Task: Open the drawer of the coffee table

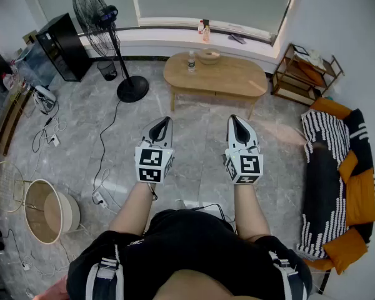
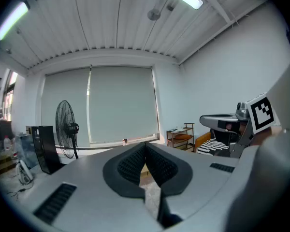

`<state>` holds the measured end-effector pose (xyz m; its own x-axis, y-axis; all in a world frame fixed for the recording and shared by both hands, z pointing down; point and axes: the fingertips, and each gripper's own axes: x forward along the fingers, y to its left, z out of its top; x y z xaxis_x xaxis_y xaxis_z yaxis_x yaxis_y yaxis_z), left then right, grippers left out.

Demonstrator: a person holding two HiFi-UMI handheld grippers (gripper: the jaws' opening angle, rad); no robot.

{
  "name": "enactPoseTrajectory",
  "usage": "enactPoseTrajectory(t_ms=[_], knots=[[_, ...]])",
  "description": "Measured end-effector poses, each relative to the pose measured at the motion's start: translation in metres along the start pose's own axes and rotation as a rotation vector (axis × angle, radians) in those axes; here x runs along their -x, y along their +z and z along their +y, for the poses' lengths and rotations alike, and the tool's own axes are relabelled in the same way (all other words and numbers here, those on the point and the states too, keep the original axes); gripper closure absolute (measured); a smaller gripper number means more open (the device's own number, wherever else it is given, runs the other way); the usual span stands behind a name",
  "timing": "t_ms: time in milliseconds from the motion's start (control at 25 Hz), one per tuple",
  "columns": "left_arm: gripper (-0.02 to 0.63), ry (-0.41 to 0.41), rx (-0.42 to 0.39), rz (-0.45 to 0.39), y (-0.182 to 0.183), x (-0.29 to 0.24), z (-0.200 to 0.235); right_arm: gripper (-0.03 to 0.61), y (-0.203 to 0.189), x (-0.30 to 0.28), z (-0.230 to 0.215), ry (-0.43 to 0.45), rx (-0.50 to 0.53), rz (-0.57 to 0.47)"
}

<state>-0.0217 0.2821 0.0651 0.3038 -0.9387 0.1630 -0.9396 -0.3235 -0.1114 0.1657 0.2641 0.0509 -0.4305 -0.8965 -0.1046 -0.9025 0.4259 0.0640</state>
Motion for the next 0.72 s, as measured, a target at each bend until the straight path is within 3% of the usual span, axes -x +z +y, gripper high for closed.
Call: enactPoseTrajectory(t_ms=[160, 720], knots=[[0.592, -0.017, 0.062, -0.012, -0.001, 0.013, 0.001, 0.565, 0.002, 0.015, 0.011, -0.001, -0.006, 0.005], [0.592, -0.017, 0.059, -0.046, 0.003, 0.019, 0.026, 0.563, 0.003, 0.003, 0.030, -0.019, -0.007, -0.013]])
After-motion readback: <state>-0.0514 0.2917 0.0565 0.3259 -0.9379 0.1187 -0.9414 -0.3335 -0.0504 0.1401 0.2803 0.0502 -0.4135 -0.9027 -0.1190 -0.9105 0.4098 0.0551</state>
